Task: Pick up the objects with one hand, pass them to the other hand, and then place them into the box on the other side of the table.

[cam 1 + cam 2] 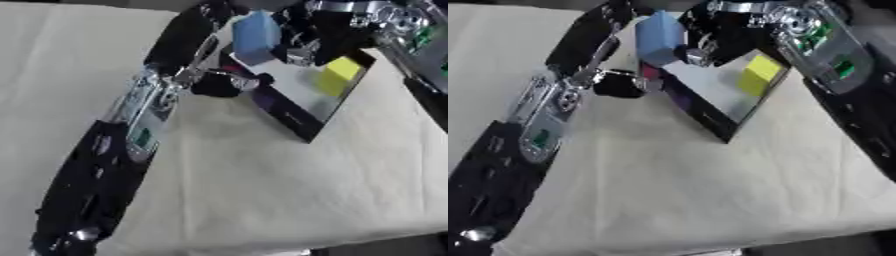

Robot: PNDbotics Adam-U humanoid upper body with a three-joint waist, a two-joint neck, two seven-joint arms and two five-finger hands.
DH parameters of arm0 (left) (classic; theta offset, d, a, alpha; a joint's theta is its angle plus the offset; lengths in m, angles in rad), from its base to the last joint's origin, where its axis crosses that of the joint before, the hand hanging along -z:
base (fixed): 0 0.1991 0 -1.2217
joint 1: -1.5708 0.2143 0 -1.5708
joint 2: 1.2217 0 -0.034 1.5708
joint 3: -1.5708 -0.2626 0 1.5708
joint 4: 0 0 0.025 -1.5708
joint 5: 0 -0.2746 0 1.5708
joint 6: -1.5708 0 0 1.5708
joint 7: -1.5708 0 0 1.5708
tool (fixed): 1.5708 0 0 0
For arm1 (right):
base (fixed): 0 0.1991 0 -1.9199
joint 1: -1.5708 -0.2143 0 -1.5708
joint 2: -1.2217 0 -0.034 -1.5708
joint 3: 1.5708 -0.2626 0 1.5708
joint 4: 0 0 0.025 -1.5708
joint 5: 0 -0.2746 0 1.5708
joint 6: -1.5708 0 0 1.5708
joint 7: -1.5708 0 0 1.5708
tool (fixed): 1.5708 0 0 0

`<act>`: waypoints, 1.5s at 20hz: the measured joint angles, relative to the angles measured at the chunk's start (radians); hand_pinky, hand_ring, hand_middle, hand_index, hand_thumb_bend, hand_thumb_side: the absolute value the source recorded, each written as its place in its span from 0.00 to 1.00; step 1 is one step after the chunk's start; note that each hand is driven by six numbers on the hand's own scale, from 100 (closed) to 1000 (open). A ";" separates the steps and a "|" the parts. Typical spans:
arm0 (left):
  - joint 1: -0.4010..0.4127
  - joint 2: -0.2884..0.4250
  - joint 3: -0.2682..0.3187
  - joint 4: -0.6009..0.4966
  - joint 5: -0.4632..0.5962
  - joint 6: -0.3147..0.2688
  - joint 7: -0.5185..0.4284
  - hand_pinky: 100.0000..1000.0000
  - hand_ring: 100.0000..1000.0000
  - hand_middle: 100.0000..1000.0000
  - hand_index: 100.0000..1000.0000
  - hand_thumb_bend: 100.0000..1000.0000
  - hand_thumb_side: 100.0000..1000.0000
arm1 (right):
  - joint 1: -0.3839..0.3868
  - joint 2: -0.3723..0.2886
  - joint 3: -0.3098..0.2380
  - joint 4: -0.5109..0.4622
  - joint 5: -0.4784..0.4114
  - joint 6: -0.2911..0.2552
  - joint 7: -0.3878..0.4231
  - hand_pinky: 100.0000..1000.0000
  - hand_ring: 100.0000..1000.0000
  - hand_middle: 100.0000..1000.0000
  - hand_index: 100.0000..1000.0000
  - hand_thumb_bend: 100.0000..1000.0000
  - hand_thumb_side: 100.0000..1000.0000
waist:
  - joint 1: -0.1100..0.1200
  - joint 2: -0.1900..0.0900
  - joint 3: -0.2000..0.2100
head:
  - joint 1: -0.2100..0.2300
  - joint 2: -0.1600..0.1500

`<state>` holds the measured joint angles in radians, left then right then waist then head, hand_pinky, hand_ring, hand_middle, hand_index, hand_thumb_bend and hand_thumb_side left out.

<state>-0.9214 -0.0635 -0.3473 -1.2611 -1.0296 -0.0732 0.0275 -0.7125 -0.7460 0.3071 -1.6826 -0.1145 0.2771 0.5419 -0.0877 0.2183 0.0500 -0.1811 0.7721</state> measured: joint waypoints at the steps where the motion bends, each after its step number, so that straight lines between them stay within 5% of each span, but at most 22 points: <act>1: 0.000 0.000 0.001 0.002 0.001 0.002 0.002 0.77 0.77 0.73 0.83 0.66 0.58 | 0.003 -0.002 -0.001 0.000 0.002 0.000 0.000 0.55 0.66 0.35 0.56 0.00 0.20 | 0.000 0.000 -0.001 | 0.000 0.000; 9: 0.028 0.014 0.005 0.010 0.016 -0.015 0.019 0.77 0.76 0.72 0.81 0.66 0.58 | 0.052 -0.032 -0.032 0.021 0.008 -0.003 -0.032 0.54 0.65 0.35 0.56 0.00 0.16 | 0.000 0.000 -0.012 | -0.003 0.000; 20: 0.046 0.039 -0.008 0.012 0.015 -0.064 0.036 0.77 0.76 0.72 0.81 0.71 0.56 | 0.122 -0.066 -0.142 0.094 0.010 -0.003 -0.186 0.53 0.66 0.35 0.56 0.00 0.03 | 0.000 0.000 -0.023 | -0.105 0.000; 30: 0.050 0.045 -0.020 0.011 0.009 -0.086 0.031 0.77 0.76 0.71 0.80 0.72 0.57 | 0.132 -0.068 -0.165 0.199 0.083 -0.013 -0.266 0.54 0.65 0.35 0.56 0.00 0.01 | 0.000 0.000 -0.021 | -0.165 0.000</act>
<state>-0.8715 -0.0181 -0.3674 -1.2497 -1.0209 -0.1593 0.0584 -0.5808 -0.8145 0.1423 -1.4834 -0.0312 0.2638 0.2760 -0.0874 0.2183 0.0291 -0.3459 0.7723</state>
